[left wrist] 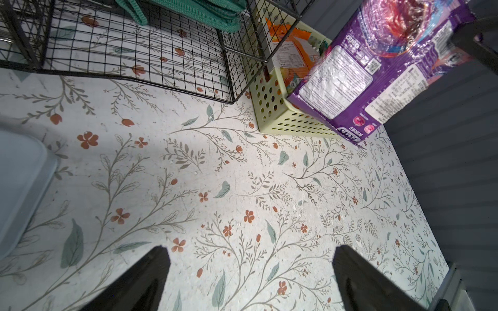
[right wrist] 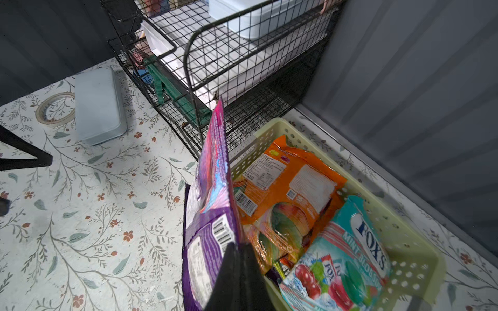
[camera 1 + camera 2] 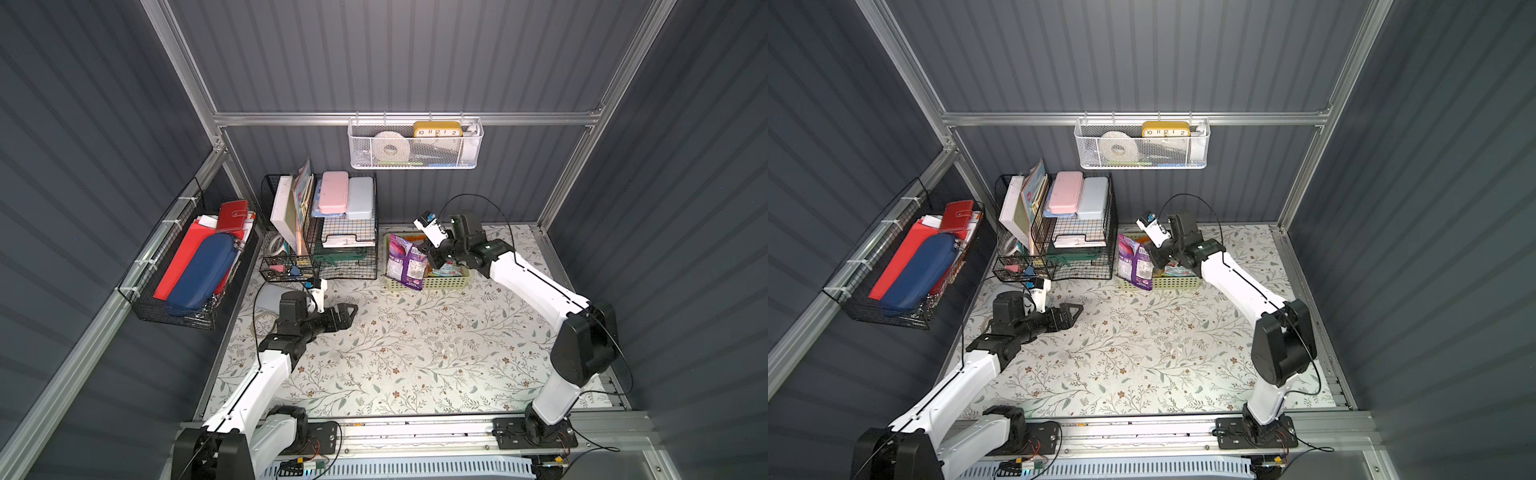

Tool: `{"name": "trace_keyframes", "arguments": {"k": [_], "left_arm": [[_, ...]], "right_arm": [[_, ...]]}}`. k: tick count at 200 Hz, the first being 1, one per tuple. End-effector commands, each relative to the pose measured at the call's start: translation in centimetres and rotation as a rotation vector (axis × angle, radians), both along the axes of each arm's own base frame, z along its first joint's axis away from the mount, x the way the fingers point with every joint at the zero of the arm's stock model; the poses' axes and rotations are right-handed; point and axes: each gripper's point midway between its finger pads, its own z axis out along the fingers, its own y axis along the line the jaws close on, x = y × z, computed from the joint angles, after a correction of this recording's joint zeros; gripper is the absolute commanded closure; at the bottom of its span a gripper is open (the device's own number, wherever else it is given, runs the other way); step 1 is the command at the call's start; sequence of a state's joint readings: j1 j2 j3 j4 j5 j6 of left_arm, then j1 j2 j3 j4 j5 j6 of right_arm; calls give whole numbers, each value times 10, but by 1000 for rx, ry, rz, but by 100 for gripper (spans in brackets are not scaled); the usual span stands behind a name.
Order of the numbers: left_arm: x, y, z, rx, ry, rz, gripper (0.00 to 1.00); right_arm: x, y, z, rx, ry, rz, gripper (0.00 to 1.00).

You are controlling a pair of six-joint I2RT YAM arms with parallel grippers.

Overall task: Put the candies in the basket
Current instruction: Place the candy in the basket.

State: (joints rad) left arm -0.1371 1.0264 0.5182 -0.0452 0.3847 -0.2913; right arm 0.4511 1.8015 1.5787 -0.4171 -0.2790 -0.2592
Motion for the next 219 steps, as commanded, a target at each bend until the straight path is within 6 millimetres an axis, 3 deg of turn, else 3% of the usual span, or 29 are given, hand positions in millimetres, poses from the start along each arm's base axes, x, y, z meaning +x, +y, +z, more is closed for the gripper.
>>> {"name": "trace_keyframes", "arguments": {"k": [1,75,132,176,197,219], "left_arm": [[0,0,-1,20,-11,-14,1],[1,-2,-1,14,-2,-16,1],[3,-3,-8,12,29,-18,1],[1,-3,-4,14,10,-23,1],[1,-3,-3,15,3,-19,1],[1,-3,-3,16,6,-19,1]], "right_arm": [[31,-11,-6,-62,-46,-63,100],[105,-36,-57,-277,-165,-248,100],[129,-36,-61,-342,-252,-264,100],[137,-33,-68,-358,-260,-267,100],[135,-29,-66,-341,-256,-253,90],[131,-29,-51,-313,-275,-264,74]]}}
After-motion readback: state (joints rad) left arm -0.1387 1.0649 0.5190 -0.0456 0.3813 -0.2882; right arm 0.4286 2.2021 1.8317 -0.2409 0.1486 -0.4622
